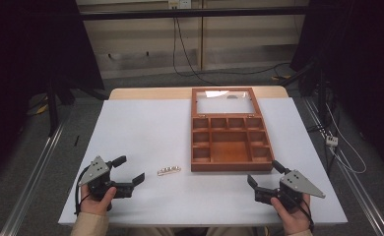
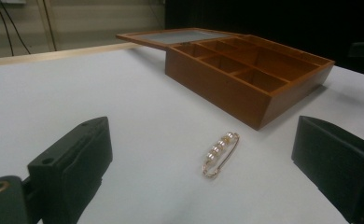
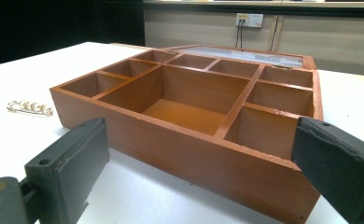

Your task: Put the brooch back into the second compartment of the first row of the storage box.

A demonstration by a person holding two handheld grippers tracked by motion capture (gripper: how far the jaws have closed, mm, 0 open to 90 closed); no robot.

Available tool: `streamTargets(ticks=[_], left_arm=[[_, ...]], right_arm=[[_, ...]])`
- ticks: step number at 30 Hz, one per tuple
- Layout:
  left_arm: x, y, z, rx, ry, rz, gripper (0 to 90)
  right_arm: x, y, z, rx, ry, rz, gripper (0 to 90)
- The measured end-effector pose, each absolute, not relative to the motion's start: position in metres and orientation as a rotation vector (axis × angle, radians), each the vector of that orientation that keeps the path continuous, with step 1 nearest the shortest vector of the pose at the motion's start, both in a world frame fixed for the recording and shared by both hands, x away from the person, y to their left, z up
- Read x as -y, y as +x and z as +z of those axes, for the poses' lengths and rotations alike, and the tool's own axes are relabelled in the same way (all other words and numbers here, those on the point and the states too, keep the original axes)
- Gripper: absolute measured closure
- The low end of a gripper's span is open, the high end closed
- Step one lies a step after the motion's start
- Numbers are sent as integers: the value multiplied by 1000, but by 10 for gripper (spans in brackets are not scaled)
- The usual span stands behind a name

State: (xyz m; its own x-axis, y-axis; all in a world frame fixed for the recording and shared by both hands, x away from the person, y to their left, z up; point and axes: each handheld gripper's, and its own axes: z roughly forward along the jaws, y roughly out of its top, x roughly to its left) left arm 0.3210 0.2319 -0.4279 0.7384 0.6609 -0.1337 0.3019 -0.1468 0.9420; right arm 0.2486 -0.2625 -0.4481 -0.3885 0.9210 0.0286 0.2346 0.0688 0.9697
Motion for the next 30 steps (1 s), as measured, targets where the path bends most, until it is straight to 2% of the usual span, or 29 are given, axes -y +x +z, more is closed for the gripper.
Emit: streamTargets(ticks=[16, 22, 30], left_arm=[[-210, 339, -428, -779, 1835, 344, 72], [-198, 348, -430, -761, 1878, 326, 140], [-175, 367, -437, -718, 1984, 296, 324]], right_arm=[[264, 248, -448, -1703, 1157, 1352, 38], [265, 247, -447, -1692, 1162, 1352, 38], [265, 248, -447, -1694, 1163, 1353, 39]])
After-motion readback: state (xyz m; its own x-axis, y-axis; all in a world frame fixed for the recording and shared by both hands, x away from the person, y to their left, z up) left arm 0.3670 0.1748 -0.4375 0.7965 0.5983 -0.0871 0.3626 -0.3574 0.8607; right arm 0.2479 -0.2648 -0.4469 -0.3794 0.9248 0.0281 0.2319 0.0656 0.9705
